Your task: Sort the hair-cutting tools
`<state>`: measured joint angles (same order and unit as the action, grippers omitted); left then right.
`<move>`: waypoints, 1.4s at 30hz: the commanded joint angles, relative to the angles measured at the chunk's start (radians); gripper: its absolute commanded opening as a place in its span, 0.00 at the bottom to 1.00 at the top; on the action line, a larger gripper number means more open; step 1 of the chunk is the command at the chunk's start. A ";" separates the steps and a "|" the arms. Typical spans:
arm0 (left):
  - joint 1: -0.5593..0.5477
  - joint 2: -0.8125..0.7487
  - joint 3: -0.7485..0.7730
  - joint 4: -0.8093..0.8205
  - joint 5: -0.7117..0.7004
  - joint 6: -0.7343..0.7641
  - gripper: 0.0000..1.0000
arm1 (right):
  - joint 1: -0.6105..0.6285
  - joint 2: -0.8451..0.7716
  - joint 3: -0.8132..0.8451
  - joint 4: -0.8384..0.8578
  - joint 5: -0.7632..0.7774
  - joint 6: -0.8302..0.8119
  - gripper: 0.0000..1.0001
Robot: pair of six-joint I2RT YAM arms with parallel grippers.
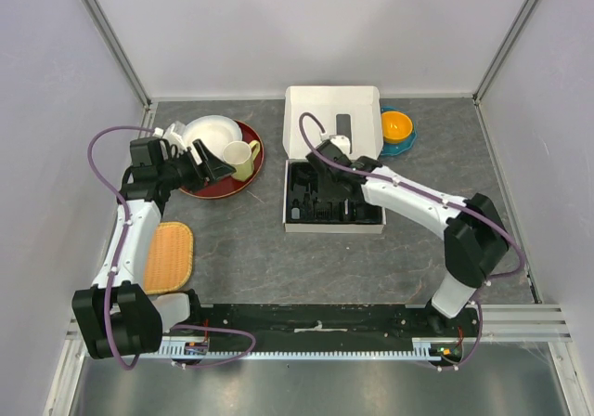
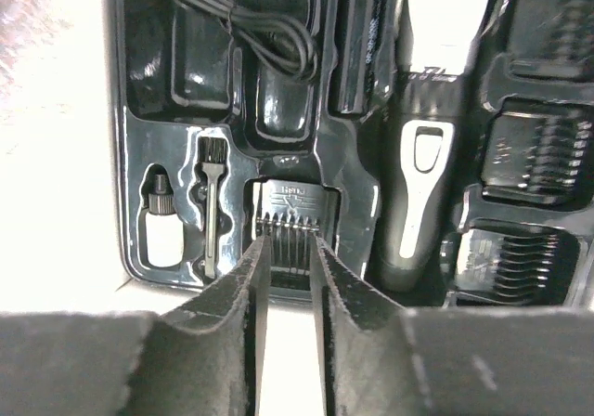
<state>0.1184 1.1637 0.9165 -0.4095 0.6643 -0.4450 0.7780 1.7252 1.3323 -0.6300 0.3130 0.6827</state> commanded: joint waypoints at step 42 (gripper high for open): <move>-0.372 1.053 0.930 0.390 -0.256 -0.140 0.75 | -0.663 0.349 0.390 0.386 -0.558 -0.204 0.81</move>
<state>-0.2386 2.1822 1.7691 -0.0059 0.4786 -0.6392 0.1200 2.0388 1.6749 -0.3042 -0.1959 0.5003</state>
